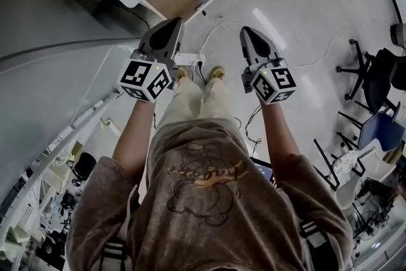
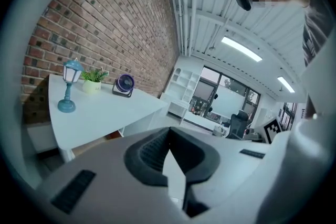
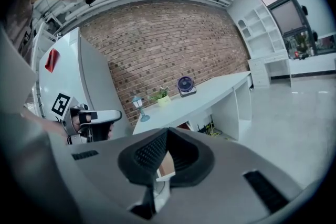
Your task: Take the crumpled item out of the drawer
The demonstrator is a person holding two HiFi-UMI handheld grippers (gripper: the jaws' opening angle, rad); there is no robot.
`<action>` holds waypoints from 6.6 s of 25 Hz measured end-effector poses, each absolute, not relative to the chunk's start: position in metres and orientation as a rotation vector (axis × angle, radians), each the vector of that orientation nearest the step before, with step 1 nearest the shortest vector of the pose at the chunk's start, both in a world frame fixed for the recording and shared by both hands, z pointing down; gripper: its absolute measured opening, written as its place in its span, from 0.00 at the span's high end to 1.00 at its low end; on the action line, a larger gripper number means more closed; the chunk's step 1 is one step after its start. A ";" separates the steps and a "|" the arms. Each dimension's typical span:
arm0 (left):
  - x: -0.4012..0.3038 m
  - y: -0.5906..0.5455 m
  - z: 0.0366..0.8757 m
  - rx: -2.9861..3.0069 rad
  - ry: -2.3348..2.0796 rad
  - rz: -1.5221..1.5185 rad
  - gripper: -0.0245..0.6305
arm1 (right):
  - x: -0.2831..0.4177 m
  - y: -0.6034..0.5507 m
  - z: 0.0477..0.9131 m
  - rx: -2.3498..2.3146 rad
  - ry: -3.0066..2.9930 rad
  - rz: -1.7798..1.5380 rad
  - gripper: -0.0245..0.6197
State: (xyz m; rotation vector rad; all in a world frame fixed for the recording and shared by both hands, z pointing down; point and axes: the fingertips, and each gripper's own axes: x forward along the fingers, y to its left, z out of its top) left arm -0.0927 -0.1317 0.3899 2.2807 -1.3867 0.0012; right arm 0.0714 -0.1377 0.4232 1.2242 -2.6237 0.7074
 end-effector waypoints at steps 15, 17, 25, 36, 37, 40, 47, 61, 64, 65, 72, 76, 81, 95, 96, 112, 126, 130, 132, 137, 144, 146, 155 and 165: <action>-0.102 -0.174 0.478 2.257 -1.367 0.087 0.95 | 0.054 -0.171 0.499 1.194 -2.599 0.741 0.97; -0.103 -0.181 0.489 2.255 -1.370 0.091 0.95 | 0.051 -0.176 0.508 1.174 -2.599 0.743 0.97; -0.108 -0.199 0.519 2.223 -1.380 0.090 0.95 | 0.037 -0.196 0.536 1.125 -2.588 0.719 0.97; -0.110 -0.201 0.543 2.179 -1.408 0.113 0.95 | 0.038 -0.211 0.550 1.152 -2.581 0.736 0.97; -0.110 -0.201 0.544 2.177 -1.411 0.118 0.95 | 0.038 -0.210 0.550 1.152 -2.582 0.734 0.97; -0.110 -0.199 0.546 2.176 -1.417 0.133 0.95 | 0.036 -0.209 0.550 1.145 -2.583 0.731 0.97; -0.106 -0.196 0.545 2.186 -1.406 0.147 0.81 | 0.040 -0.207 0.549 1.156 -2.575 0.741 0.97; -0.099 -0.199 0.557 2.170 -1.348 0.150 0.52 | 0.048 -0.201 0.554 1.184 -2.560 0.757 0.97; -0.100 -0.200 0.562 2.150 -1.362 0.178 0.44 | 0.048 -0.200 0.554 1.190 -2.560 0.762 0.97; -0.102 -0.201 0.563 2.144 -1.368 0.182 0.43 | 0.049 -0.200 0.553 1.194 -2.559 0.764 0.97; -0.101 -0.219 0.576 2.153 -1.343 0.231 0.40 | 0.057 -0.197 0.554 1.231 -2.541 0.777 0.97; -0.103 -0.241 0.592 2.153 -1.327 0.264 0.37 | 0.059 -0.195 0.553 1.247 -2.538 0.773 0.97; -0.095 -0.268 0.612 2.201 -1.299 0.356 0.37 | 0.066 -0.191 0.550 1.292 -2.532 0.784 0.97; -0.069 -0.325 0.704 2.216 -1.140 0.718 0.37 | 0.080 -0.178 0.555 1.331 -2.504 0.807 0.97; -0.069 -0.327 0.711 2.209 -1.128 0.746 0.37 | 0.081 -0.177 0.557 1.332 -2.501 0.813 0.97; -0.077 -0.343 0.796 2.172 -1.077 1.047 0.37 | 0.095 -0.163 0.574 1.379 -2.438 0.892 0.97; -0.077 -0.345 0.811 2.173 -1.093 1.050 0.39 | 0.104 -0.164 0.585 1.401 -2.400 0.895 0.97; -0.079 -0.341 0.814 2.196 -1.092 1.065 0.50 | 0.099 -0.165 0.585 1.413 -2.425 0.923 0.97; -0.078 -0.340 0.814 2.198 -1.090 1.070 0.51 | 0.100 -0.163 0.588 1.406 -2.405 0.915 0.97; -0.075 -0.337 0.815 2.190 -1.087 1.049 0.63 | 0.105 -0.158 0.594 1.411 -2.375 0.922 0.97; -0.086 -0.333 0.811 2.128 -1.125 0.995 0.77 | 0.109 -0.157 0.592 1.428 -2.377 0.918 0.97; -0.087 -0.331 0.807 2.115 -1.130 0.984 0.78 | 0.111 -0.157 0.590 1.436 -2.378 0.917 0.97; -0.080 -0.324 0.769 2.138 -1.156 0.972 0.80 | 0.114 -0.158 0.580 1.449 -2.398 0.906 0.97; -0.078 -0.313 0.692 2.156 -1.184 0.835 0.79 | 0.119 -0.177 0.536 1.424 -2.404 0.800 0.97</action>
